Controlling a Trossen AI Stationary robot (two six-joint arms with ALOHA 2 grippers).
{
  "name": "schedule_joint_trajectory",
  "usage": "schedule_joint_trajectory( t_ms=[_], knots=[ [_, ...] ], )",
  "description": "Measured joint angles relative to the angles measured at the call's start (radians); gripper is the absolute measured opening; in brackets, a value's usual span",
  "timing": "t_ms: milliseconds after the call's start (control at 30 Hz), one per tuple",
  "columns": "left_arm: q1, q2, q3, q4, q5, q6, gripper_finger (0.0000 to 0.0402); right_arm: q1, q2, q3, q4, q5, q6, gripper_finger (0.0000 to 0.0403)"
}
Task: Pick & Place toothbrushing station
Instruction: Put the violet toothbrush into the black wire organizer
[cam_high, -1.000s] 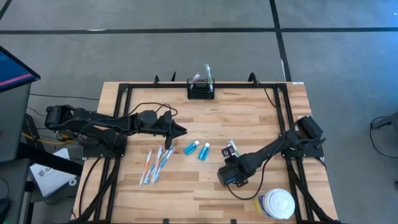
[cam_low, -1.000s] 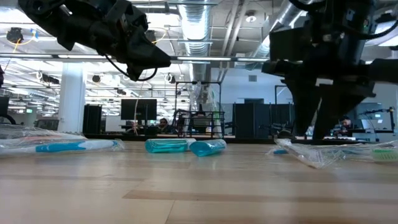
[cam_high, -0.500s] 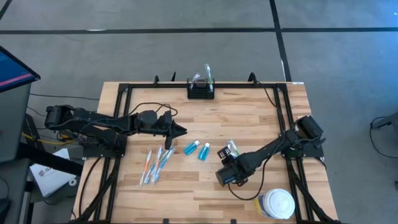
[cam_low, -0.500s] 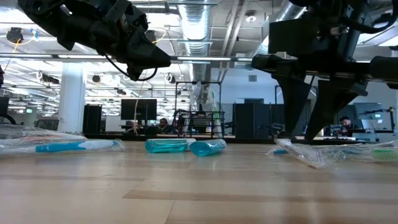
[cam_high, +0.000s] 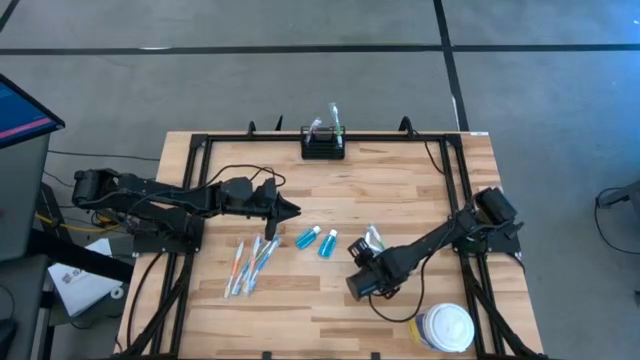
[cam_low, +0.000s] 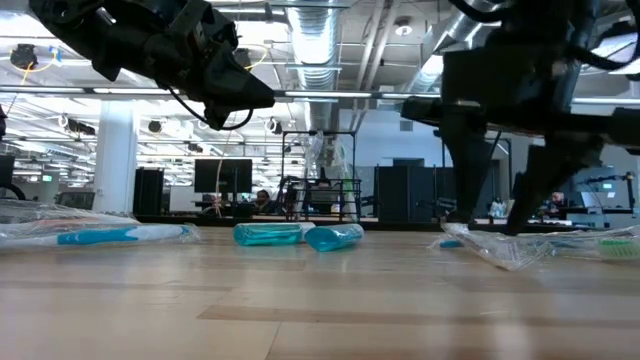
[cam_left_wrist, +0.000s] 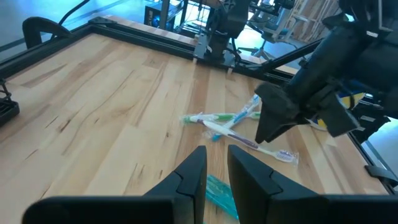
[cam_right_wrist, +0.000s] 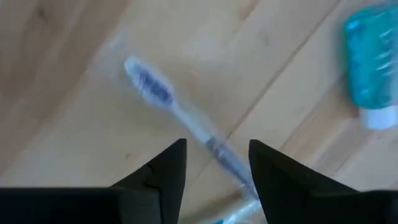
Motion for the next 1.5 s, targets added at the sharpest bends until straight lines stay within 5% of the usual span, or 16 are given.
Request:
schedule_joint_trajectory(
  t_ms=[533,900,1500],
  knots=[
    [0.0,0.001,-0.016,0.021,0.0,0.0,0.0061,0.0,0.069,0.01,0.048,-0.037,-0.025,0.0119],
    [0.0,0.001,-0.016,0.025,0.0,0.0,0.0061,-0.005,0.068,0.012,0.044,-0.051,-0.019,0.001],
    [0.0,0.0,-0.016,0.035,-0.024,0.0,0.0061,-0.045,-0.023,0.033,0.052,0.016,0.113,0.0]
  ],
)
